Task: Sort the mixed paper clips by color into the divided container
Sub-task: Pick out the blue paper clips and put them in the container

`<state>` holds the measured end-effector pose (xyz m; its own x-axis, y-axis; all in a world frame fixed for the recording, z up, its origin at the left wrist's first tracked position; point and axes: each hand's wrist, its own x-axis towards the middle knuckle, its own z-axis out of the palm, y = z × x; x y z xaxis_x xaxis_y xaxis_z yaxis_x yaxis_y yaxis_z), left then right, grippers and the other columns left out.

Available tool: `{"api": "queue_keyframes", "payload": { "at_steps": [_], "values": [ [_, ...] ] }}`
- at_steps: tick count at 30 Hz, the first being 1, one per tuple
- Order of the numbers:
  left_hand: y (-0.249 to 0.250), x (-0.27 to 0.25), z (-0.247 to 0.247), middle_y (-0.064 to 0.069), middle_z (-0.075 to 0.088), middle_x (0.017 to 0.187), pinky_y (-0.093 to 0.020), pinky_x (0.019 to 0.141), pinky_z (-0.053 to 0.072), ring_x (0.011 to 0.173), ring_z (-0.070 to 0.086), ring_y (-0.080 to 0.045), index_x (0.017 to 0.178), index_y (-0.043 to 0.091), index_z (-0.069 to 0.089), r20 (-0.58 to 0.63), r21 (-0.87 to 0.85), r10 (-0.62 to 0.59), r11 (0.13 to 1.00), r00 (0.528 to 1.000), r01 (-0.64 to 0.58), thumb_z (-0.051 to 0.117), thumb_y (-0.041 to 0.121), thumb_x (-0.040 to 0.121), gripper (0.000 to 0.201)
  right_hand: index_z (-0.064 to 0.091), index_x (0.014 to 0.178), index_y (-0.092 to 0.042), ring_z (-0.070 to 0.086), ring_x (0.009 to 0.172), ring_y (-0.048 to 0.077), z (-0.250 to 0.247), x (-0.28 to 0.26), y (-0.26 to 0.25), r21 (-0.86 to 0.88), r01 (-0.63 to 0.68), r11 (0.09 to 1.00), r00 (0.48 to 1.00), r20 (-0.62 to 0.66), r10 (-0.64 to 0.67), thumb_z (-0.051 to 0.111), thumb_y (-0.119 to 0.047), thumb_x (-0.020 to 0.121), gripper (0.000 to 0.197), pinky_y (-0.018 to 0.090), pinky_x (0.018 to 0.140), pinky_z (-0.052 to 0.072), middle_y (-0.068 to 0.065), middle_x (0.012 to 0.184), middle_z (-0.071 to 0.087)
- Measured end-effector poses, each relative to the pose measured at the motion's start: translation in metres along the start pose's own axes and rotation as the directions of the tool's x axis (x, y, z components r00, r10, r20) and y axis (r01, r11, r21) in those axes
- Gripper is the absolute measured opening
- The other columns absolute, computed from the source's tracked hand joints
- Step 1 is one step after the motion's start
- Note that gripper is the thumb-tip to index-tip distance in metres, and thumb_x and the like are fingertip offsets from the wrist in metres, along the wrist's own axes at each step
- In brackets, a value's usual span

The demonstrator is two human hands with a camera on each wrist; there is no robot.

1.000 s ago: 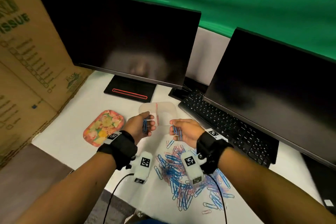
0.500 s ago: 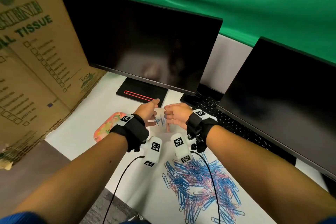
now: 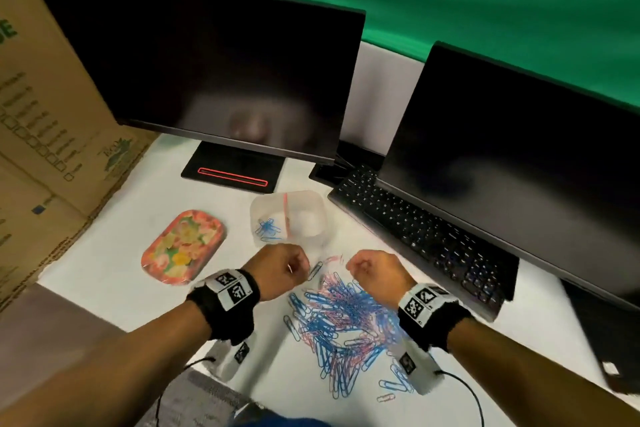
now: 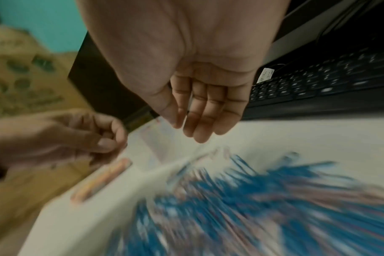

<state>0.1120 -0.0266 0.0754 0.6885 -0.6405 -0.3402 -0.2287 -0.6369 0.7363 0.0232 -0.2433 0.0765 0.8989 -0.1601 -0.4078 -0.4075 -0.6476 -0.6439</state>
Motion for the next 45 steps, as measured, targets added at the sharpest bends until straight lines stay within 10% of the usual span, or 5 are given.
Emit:
{"api": "queue_keyframes", "payload": {
  "at_steps": [6,12,18,29,45],
  "values": [
    [-0.029,-0.004,0.045,0.006,0.056,0.112,-0.024,0.083,0.043,0.106,0.056,-0.016,0.111,0.028,0.063,0.142,0.470,0.054,0.875,0.988,-0.116,0.053,0.017,0.083,0.031,0.062,0.084,-0.023,0.061,0.076,0.016,0.035,-0.048,0.029,-0.290,0.150,0.945,0.981,0.161,-0.106,0.052,-0.025,0.088,0.011,0.029,0.071,0.052,-0.010,0.076,0.060],
    [-0.040,-0.001,0.056,0.003,0.055,0.109,-0.029,0.081,0.045,0.106,0.056,-0.020,0.104,0.029,0.064,0.163,0.534,0.042,0.836,0.986,-0.124,0.059,0.031,0.086,0.019,0.056,0.122,-0.024,0.059,0.110,0.024,0.075,-0.041,0.012,-0.385,0.178,0.906,0.980,0.157,-0.126,0.054,-0.036,0.091,0.034,0.033,0.093,0.048,0.002,0.124,0.060],
    [-0.042,-0.002,0.056,0.003,0.056,0.108,-0.027,0.077,0.044,0.104,0.056,-0.019,0.103,0.026,0.066,0.120,0.529,0.059,0.841,0.991,-0.114,0.059,0.028,0.087,0.018,0.063,0.110,-0.016,0.061,0.105,0.029,0.086,-0.023,0.010,-0.432,0.101,0.896,0.993,0.105,-0.061,0.052,-0.012,0.091,0.022,0.035,0.090,0.051,0.006,0.119,0.060],
    [-0.045,-0.003,0.060,0.007,0.059,0.108,-0.028,0.082,0.048,0.104,0.057,-0.017,0.102,0.026,0.067,0.140,0.500,0.137,0.845,0.981,-0.190,0.057,0.025,0.086,0.019,0.075,0.097,-0.010,0.063,0.073,0.010,0.059,-0.016,0.030,0.229,-0.122,0.966,0.989,-0.051,0.137,0.069,-0.013,0.085,0.014,0.007,0.061,0.045,-0.003,0.076,0.067],
    [-0.052,0.008,0.037,0.016,0.060,0.070,-0.014,0.065,0.043,0.068,0.057,-0.007,0.075,0.033,0.057,0.040,0.235,0.038,0.971,0.998,-0.047,0.060,0.012,0.080,0.021,0.062,0.105,0.000,0.067,0.065,0.029,0.039,-0.010,0.030,0.805,-0.285,0.520,0.958,0.216,0.191,0.048,0.008,0.091,0.021,0.032,0.054,0.054,0.015,0.075,0.059]
  ]
}}
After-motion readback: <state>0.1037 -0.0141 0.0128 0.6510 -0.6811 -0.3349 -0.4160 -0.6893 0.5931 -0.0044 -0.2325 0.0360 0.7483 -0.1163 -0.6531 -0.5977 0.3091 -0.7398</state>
